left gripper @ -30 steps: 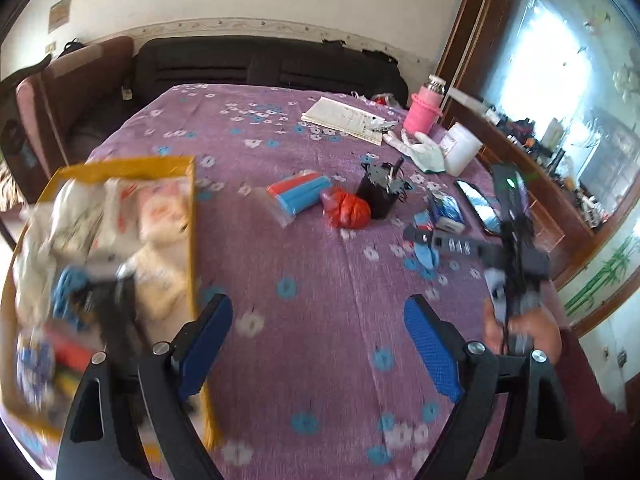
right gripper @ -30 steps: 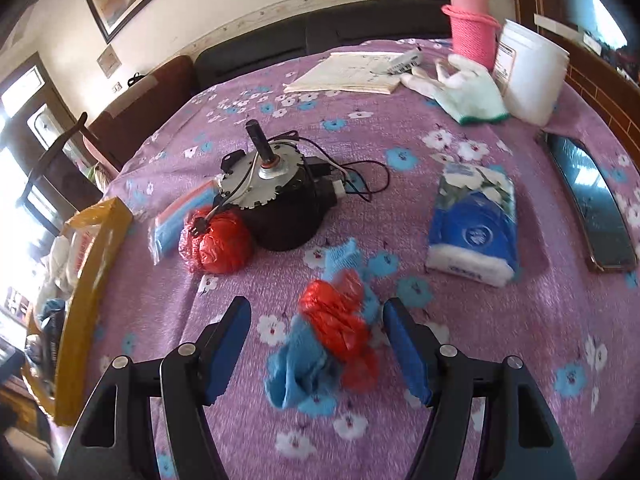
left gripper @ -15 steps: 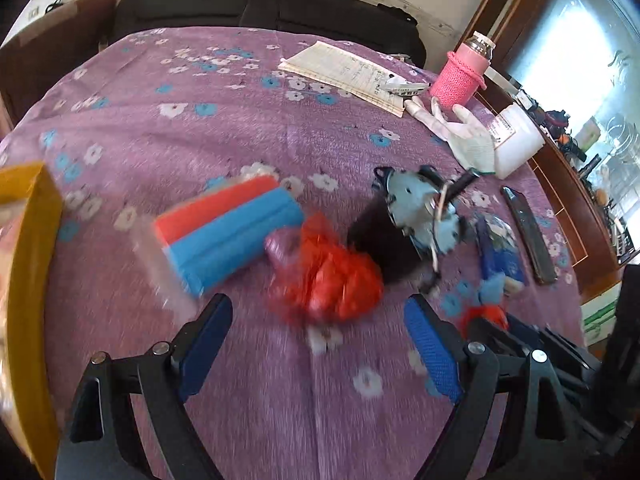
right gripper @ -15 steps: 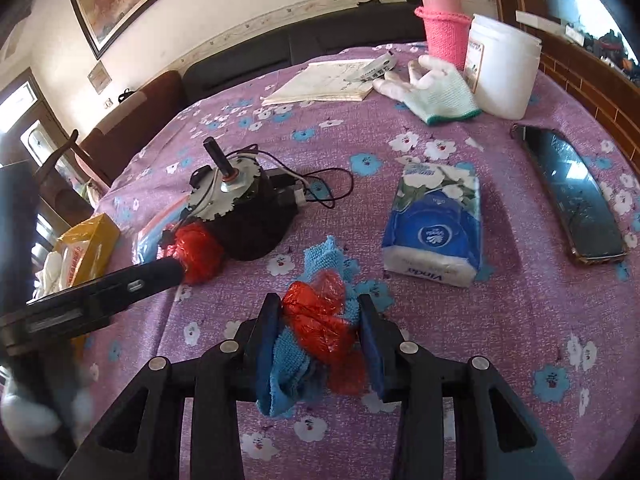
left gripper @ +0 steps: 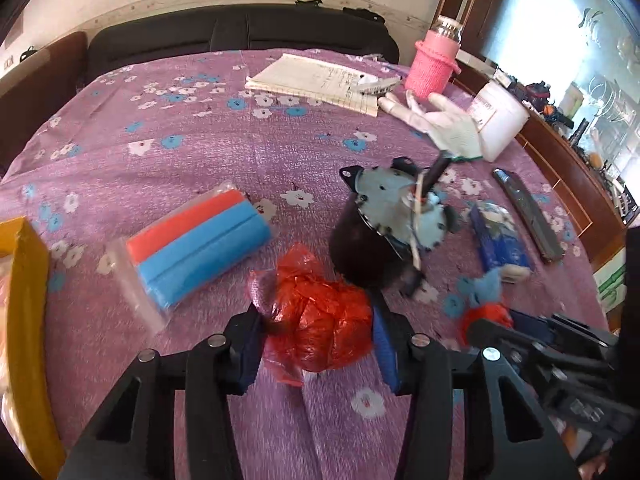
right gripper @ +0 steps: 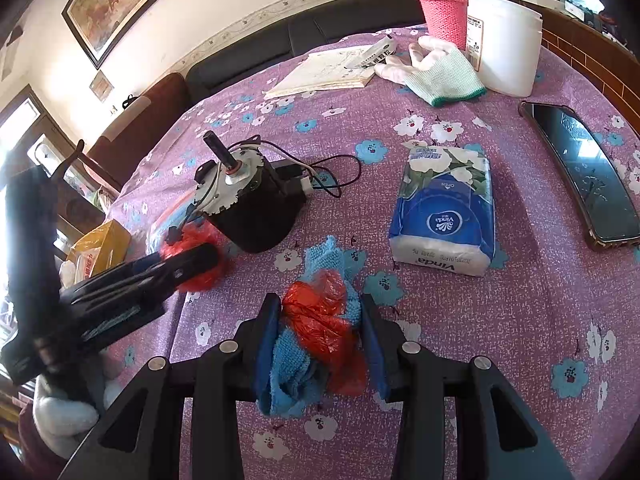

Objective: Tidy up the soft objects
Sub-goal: 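Release the red bag into the tray with the left gripper while the right carries the blue cloth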

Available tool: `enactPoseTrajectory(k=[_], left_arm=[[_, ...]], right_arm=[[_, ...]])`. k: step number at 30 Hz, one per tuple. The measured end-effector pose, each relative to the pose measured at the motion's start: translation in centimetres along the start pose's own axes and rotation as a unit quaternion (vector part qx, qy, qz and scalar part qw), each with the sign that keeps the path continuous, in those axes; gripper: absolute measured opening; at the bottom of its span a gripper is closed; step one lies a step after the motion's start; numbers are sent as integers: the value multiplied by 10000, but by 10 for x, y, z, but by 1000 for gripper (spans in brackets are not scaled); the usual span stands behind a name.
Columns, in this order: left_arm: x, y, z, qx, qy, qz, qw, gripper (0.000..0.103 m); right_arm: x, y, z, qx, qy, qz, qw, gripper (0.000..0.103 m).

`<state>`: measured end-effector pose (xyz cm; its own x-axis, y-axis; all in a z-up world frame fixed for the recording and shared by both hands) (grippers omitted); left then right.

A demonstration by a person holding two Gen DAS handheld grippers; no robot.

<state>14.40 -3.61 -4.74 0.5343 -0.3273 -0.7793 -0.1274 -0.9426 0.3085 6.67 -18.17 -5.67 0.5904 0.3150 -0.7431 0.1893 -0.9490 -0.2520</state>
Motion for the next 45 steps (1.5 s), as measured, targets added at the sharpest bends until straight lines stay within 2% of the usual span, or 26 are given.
enactPoseTrajectory(k=[6, 12, 15, 18, 22, 24, 26, 30, 34, 37, 40, 42, 43, 45], left_arm=[[-71, 2, 16, -145, 435, 258, 9986, 46], [-132, -16, 48, -422, 929, 236, 9945, 46], [-156, -35, 63, -565, 1242, -168, 9905, 46], [-171, -50, 73, -602, 1295, -298, 9893, 46], [-209, -88, 77, -1062, 1542, 6, 9823, 46], [-226, -117, 79, -1408, 1604, 125, 9769, 46], [-238, -142, 82, -1642, 1682, 92, 9719, 46], [-261, -191, 94, -1986, 1888, -195, 9615, 47], [-261, -225, 109, -2222, 1781, -445, 9576, 47], [-252, -231, 115, -2158, 1657, -577, 9605, 47], [-242, -238, 112, -1864, 1523, -1132, 9640, 50], [-230, -245, 112, -1595, 1260, -1630, 9654, 52], [-227, -248, 113, -1484, 1222, -1799, 9647, 55], [-228, -250, 113, -1408, 1252, -1750, 9664, 65]], right_arm=[[0, -1, -1, -76, 30, 64, 9999, 43], [2, -5, -1, -352, 128, 251, 9990, 46], [1, -8, 2, -471, 200, 364, 9980, 46], [-3, -4, 5, -367, 245, 472, 9979, 41], [-15, -5, 20, -411, 87, 766, 9962, 40], [-23, -11, 30, -364, 9, 618, 9974, 39], [-30, -19, 37, -279, -35, 422, 9987, 40], [-46, -52, 32, -436, 65, 95, 9990, 40], [-53, -103, 16, -727, 182, -321, 9967, 40], [-51, -150, 7, -1062, 156, -644, 9921, 40], [-45, -187, 6, -1328, 20, -841, 9876, 40], [-36, -214, 5, -1533, -114, -983, 9832, 40], [-32, -226, 6, -1609, -175, -1038, 9813, 41], [-26, -250, 9, -1745, -312, -1193, 9769, 41]])
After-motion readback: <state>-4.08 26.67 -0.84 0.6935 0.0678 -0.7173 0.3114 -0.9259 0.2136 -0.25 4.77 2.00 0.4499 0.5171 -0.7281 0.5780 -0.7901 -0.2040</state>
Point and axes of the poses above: each gripper's, at about its wrist camera, not at the fingertips, and x roughly the way its jaws point, y to its right, z to its underside, the point moved 8 cm from there along x, roughly the way its jaws point, and after that the axes turned 12 degrees about -x, right-handed, at the moved point
